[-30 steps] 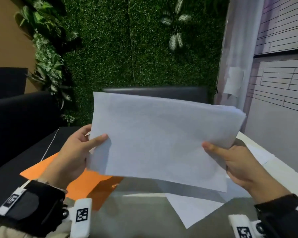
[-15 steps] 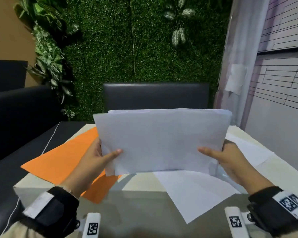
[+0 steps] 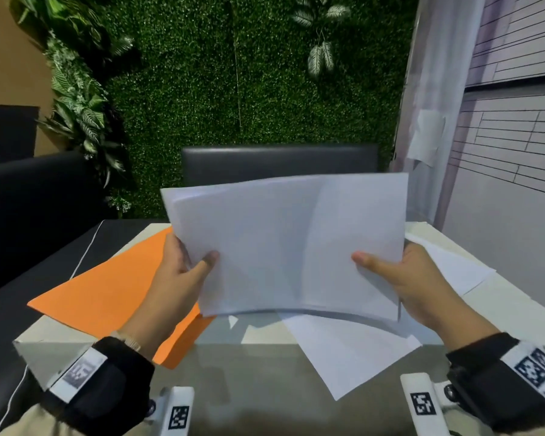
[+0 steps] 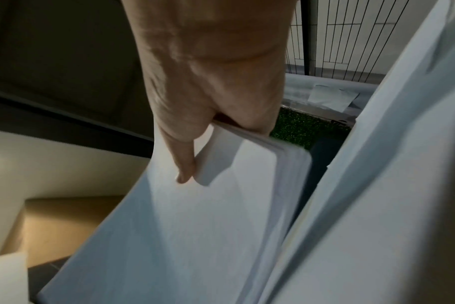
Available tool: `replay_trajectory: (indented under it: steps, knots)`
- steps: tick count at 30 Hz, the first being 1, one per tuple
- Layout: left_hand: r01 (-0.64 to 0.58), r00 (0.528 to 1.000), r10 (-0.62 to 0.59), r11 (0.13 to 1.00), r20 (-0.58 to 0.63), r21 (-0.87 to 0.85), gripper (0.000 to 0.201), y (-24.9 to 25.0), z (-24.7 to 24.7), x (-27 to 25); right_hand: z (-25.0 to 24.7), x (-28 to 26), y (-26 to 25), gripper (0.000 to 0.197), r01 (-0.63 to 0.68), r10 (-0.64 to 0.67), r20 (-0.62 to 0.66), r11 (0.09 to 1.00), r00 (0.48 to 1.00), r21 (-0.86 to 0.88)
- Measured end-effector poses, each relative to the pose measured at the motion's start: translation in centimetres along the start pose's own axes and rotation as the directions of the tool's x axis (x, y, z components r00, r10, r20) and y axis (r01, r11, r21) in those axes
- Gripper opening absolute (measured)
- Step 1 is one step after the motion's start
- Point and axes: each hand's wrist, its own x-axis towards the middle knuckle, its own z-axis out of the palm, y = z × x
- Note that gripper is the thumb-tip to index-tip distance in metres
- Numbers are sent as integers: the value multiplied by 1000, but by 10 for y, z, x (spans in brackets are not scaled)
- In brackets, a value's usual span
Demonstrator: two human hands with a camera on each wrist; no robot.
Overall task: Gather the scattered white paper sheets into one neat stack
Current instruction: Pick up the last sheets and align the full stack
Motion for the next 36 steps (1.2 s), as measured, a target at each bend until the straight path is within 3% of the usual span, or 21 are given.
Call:
replay_trajectory:
  steps: [3, 7, 10, 13, 16, 19, 21, 25, 30, 36]
  knots:
    - [90, 995, -91, 996, 41, 30, 43, -16, 0, -12, 0, -10, 22, 57, -83, 83, 3, 996, 997, 18]
    - [65, 996, -66, 998, 66, 13, 44, -17, -2, -14, 3, -13, 29, 58, -135, 132, 30, 986, 991, 99]
    - [12, 996, -10, 1000, 92, -24, 38, -5, 7, -14, 8, -10, 25, 48, -94, 95, -3, 993, 995, 71]
    - [-87, 996, 87, 996, 32, -10, 45, 5, 18, -12, 14, -7, 18, 34, -22, 24, -80, 999, 996, 31]
    - [-121, 993, 120, 991, -24, -53, 50, 4, 19, -11, 14, -7, 17, 46, -2, 4, -107, 1000, 994, 15]
    - [-15, 996, 25, 994, 89, -111, 54, 2, 16, -17, 11, -12, 31, 66, -145, 146, -18, 989, 989, 31]
    - [52, 991, -34, 990, 132, -133, 47, 2, 12, -17, 7, -13, 33, 66, -198, 198, 5, 979, 980, 48]
    - [88, 989, -67, 983, 131, -160, 39, 7, 12, -6, 6, -8, 22, 49, -139, 143, -29, 982, 989, 127]
    - [145, 982, -114, 966, 149, -213, 45, 13, 20, 6, 5, 4, 21, 70, -136, 143, -49, 984, 989, 115]
    - [276, 937, -196, 923, 289, -268, 51, -4, 21, -3, 2, -1, 41, 74, -236, 236, 11, 969, 972, 69]
